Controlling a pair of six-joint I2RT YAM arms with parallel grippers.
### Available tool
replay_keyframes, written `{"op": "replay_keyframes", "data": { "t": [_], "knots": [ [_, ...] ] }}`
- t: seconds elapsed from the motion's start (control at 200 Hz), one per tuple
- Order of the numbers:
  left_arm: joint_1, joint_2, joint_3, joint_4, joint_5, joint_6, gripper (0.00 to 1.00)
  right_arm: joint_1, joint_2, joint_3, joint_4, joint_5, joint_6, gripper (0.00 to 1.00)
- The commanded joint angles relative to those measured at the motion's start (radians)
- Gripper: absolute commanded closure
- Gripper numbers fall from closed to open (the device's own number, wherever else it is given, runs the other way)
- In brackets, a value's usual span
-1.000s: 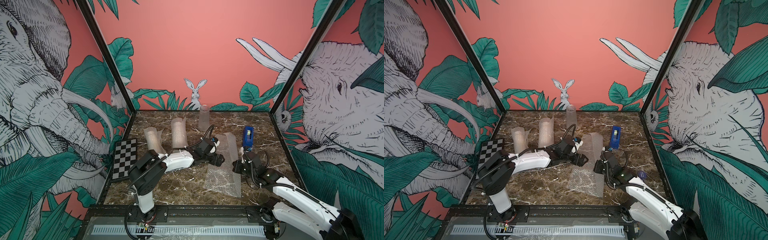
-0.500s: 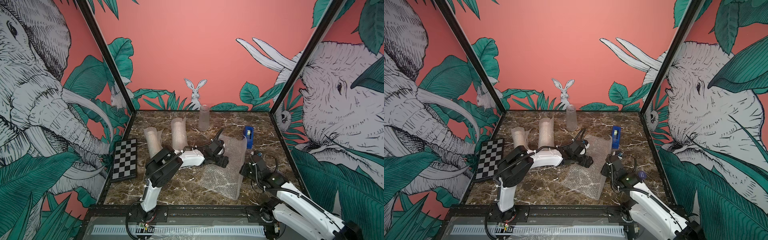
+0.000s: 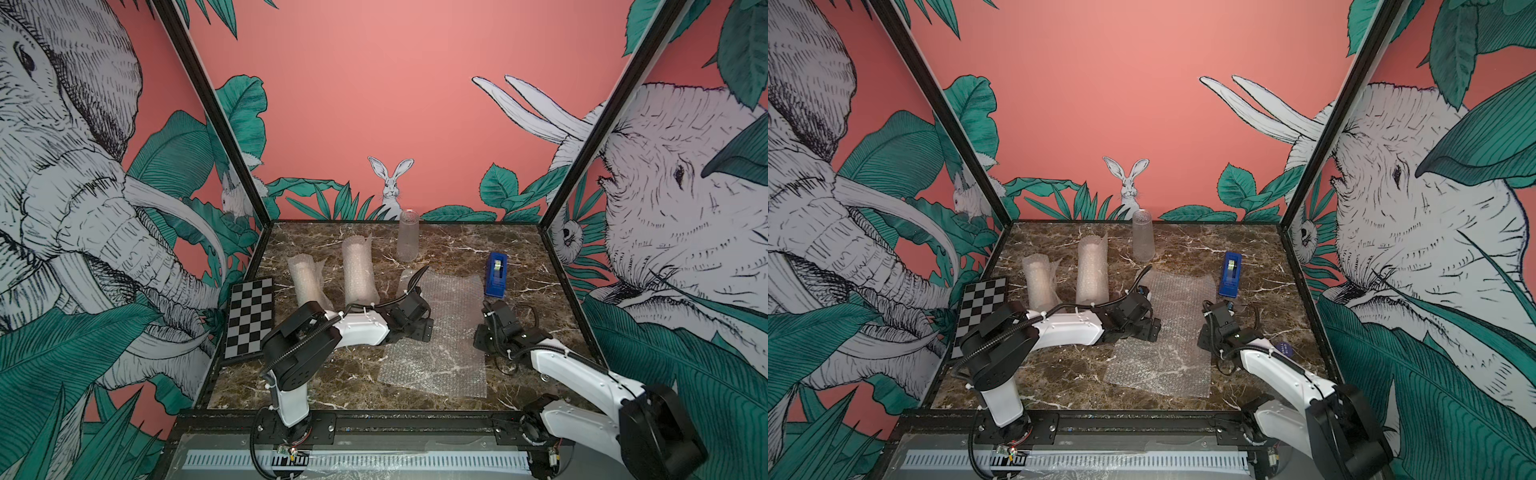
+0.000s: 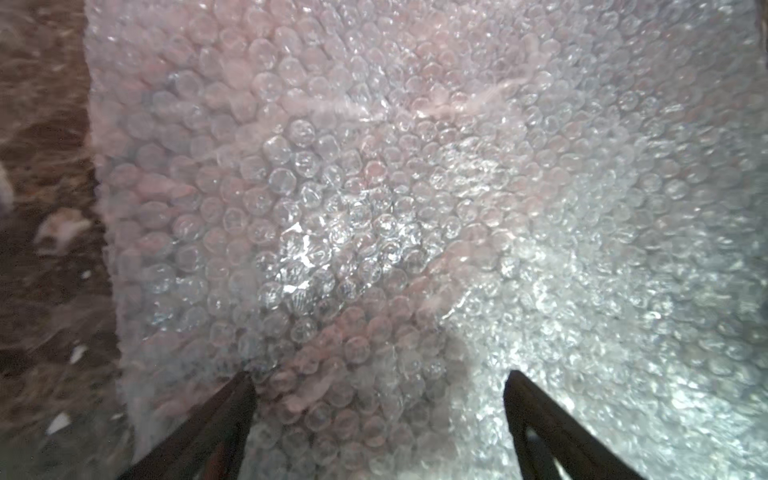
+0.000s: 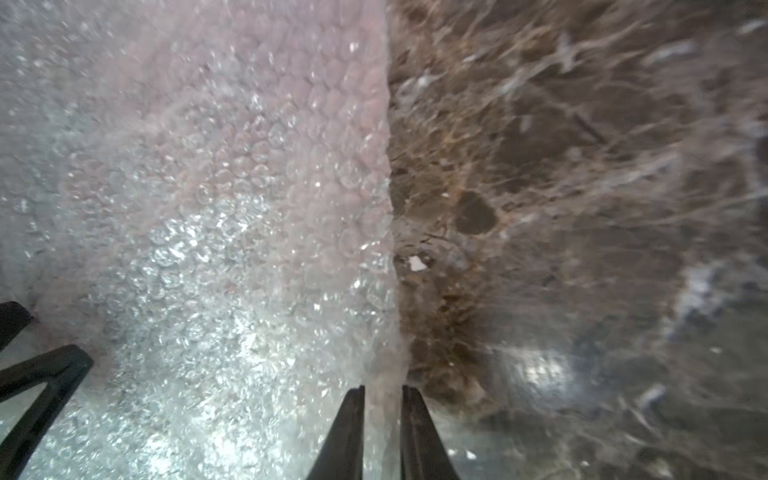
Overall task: Wrap vases in bubble wrap
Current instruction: Adjust the bubble wrap at the center of the board, then pick up the vase from the center of the board.
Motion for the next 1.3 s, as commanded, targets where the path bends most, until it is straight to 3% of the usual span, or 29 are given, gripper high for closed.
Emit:
{"op": "replay_keyframes", "data": {
  "t": [0.0,0.14,0.22,0.345,0.445,0.505,0.73,0.925,1.12,1.295],
  "knots": [
    [0.026,-0.032,-0.052,-0.02,-0.034,-0.069,0.05,-0.005,0.099,0.058,0.133,-0.057,-0.06,0.82],
    [0.038,-0.035,-0.016,-0.02,-0.01,-0.085,0.05,-0.015,0.213,0.124,0.191,-0.053,-0.137,0.85],
    [0.04,-0.043,0.005,-0.044,-0.034,-0.083,0.05,-0.018,0.257,0.17,0.194,-0.036,-0.181,0.8],
    [0.051,-0.052,0.013,-0.041,-0.042,-0.063,0.04,-0.032,0.263,0.245,0.071,0.055,-0.196,0.65],
    [0.06,-0.066,0.023,-0.052,-0.027,-0.055,0.04,-0.033,0.172,0.218,0.066,0.132,-0.215,0.45],
    [0.065,-0.09,0.014,-0.039,-0.012,-0.042,0.04,-0.037,0.108,0.206,0.072,0.146,-0.233,0.42],
    [0.146,-0.267,-0.01,-0.058,0.059,0.026,0.03,-0.039,0.019,0.233,0.194,0.03,-0.376,0.37],
    [0.204,-0.542,-0.037,-0.199,-0.09,0.209,0.01,-0.039,0.053,0.234,0.46,-0.093,-0.466,0.29],
    [0.344,-0.783,-0.15,-0.215,-0.137,0.273,0.01,-0.041,0.26,0.323,0.712,-0.163,-0.576,0.19],
    [0.397,-0.864,-0.228,-0.218,-0.185,0.308,0.01,-0.041,0.51,0.439,0.947,-0.297,-0.667,0.18]
  ]
}}
